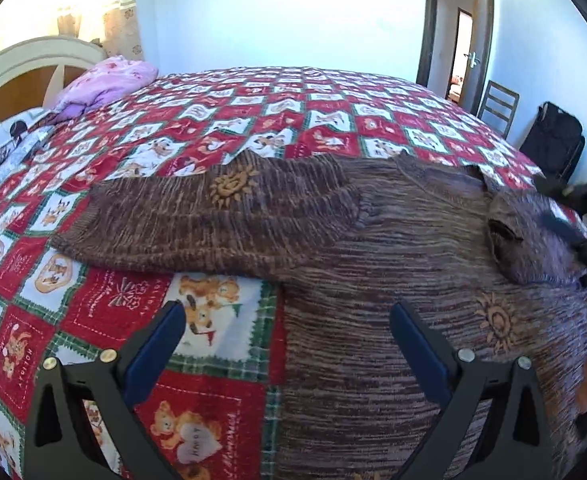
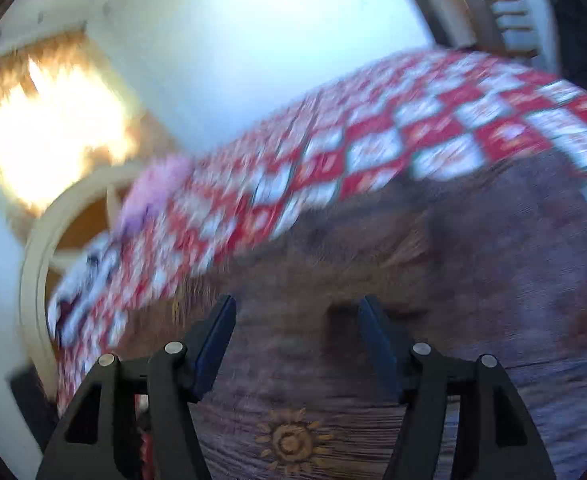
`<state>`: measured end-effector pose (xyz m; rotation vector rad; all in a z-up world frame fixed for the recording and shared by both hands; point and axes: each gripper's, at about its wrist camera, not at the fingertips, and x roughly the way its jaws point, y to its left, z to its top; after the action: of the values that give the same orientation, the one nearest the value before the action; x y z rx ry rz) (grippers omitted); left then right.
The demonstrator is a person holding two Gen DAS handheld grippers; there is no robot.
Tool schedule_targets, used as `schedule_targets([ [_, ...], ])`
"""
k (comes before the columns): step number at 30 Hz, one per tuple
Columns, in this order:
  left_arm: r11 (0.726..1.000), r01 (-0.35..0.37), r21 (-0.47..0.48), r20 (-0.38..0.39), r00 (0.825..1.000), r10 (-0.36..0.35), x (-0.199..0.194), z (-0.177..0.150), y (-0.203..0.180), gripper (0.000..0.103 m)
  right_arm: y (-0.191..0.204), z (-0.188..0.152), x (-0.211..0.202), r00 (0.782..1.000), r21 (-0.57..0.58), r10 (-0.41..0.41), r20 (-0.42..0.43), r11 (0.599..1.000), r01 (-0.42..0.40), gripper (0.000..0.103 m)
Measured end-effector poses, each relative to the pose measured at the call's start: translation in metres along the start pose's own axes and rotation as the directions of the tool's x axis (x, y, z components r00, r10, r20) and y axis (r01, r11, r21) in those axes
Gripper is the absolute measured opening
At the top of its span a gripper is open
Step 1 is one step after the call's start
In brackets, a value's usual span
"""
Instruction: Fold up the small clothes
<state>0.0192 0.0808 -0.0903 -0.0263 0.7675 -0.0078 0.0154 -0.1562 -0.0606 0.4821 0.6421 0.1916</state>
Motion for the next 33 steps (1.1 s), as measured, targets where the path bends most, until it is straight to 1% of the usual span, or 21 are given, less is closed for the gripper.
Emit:
schedule_targets([
  [1,1.000,-0.003,0.005,-0.001,1.000,0.003,0.001,-0.001,-0.002,0.103,-0.005,0.003,-0.006,0.999,0.005,-0.048,0.014,0.999,0.048,0.053],
  [2,1.000,-0.001,0.004,-0.008,1.000,0.001,0.003,-0.002,-0.003,0.103,-0.011,0.005,-0.009,0.994,-0.002,-0.109,0.008,0.994,0.109,0.028],
  [3,1.000,0.003,0.000,-0.017,1.000,-0.003,0.005,-0.003,-0.005,0.103,-0.017,0.006,-0.007,0.988,-0.017,-0.154,-0.018,0.988,0.153,0.019],
  [4,1.000,0.010,-0.006,-0.029,1.000,-0.010,0.007,-0.004,-0.006,0.103,-0.021,0.004,-0.005,0.984,-0.026,-0.173,-0.038,0.985,0.172,0.017],
  [7,1.000,0.025,-0.019,-0.052,0.998,-0.026,0.009,-0.006,-0.009,0.103,-0.022,-0.011,0.012,0.967,-0.069,-0.237,-0.096,0.971,0.231,0.017],
  [9,1.000,0.021,-0.009,-0.051,0.998,-0.021,0.006,-0.007,-0.010,0.103,-0.023,-0.016,0.023,0.958,-0.069,-0.266,-0.109,0.963,0.260,0.017],
  [11,1.000,0.007,0.007,-0.041,0.999,-0.007,0.003,-0.006,-0.011,0.103,-0.025,-0.014,0.037,0.951,-0.059,-0.284,-0.126,0.959,0.278,0.017],
  [13,1.000,-0.007,0.013,-0.021,1.000,0.007,-0.001,-0.003,-0.008,0.103,-0.020,-0.004,0.053,0.946,-0.071,-0.304,-0.110,0.952,0.298,0.017],
  [16,1.000,-0.020,0.000,-0.011,1.000,0.020,-0.002,0.000,-0.002,0.103,-0.007,0.006,0.072,0.958,-0.088,-0.260,-0.121,0.964,0.250,0.017],
  [18,1.000,-0.023,-0.009,-0.020,1.000,0.023,0.001,0.001,0.001,0.103,0.005,0.008,0.087,0.969,-0.108,-0.189,-0.160,0.979,0.173,0.017],
  [19,1.000,-0.027,-0.011,-0.025,0.999,0.027,0.003,0.001,0.003,0.103,0.010,0.007,0.093,0.974,-0.108,-0.125,-0.190,0.989,0.106,0.017],
  [21,0.999,-0.034,-0.019,-0.029,0.999,0.034,0.004,-0.001,0.009,0.103,0.016,0.000,0.090,0.978,-0.099,-0.058,-0.202,0.994,0.039,0.017],
  [22,0.999,-0.042,-0.028,-0.027,0.999,0.041,0.005,-0.001,0.014,0.103,0.019,-0.003,0.086,0.979,-0.108,-0.061,-0.192,0.993,0.041,0.017],
  [24,0.997,-0.050,-0.052,-0.034,0.998,0.048,0.009,-0.001,0.020,0.103,0.023,-0.013,0.073,0.980,-0.143,-0.111,-0.162,0.986,0.088,0.017],
  [26,0.995,-0.045,-0.093,-0.053,0.998,0.040,0.015,-0.002,0.027,0.103,0.019,-0.022,0.065,0.978,-0.150,-0.142,-0.153,0.982,0.119,0.017],
  [27,0.993,-0.043,-0.112,-0.065,0.997,0.036,0.018,-0.003,0.029,0.103,0.014,-0.028,0.065,0.975,-0.147,-0.144,-0.167,0.982,0.120,0.017],
  [30,0.986,-0.043,-0.161,-0.103,0.994,0.026,0.023,-0.006,0.036,0.103,0.008,-0.035,0.060,0.984,-0.142,-0.118,-0.134,0.985,0.099,0.017],
  [33,0.980,-0.075,-0.183,-0.095,0.994,0.058,0.016,-0.007,0.046,0.103,0.009,-0.035,0.062,0.983,-0.153,-0.129,-0.130,0.982,0.109,0.017],
])
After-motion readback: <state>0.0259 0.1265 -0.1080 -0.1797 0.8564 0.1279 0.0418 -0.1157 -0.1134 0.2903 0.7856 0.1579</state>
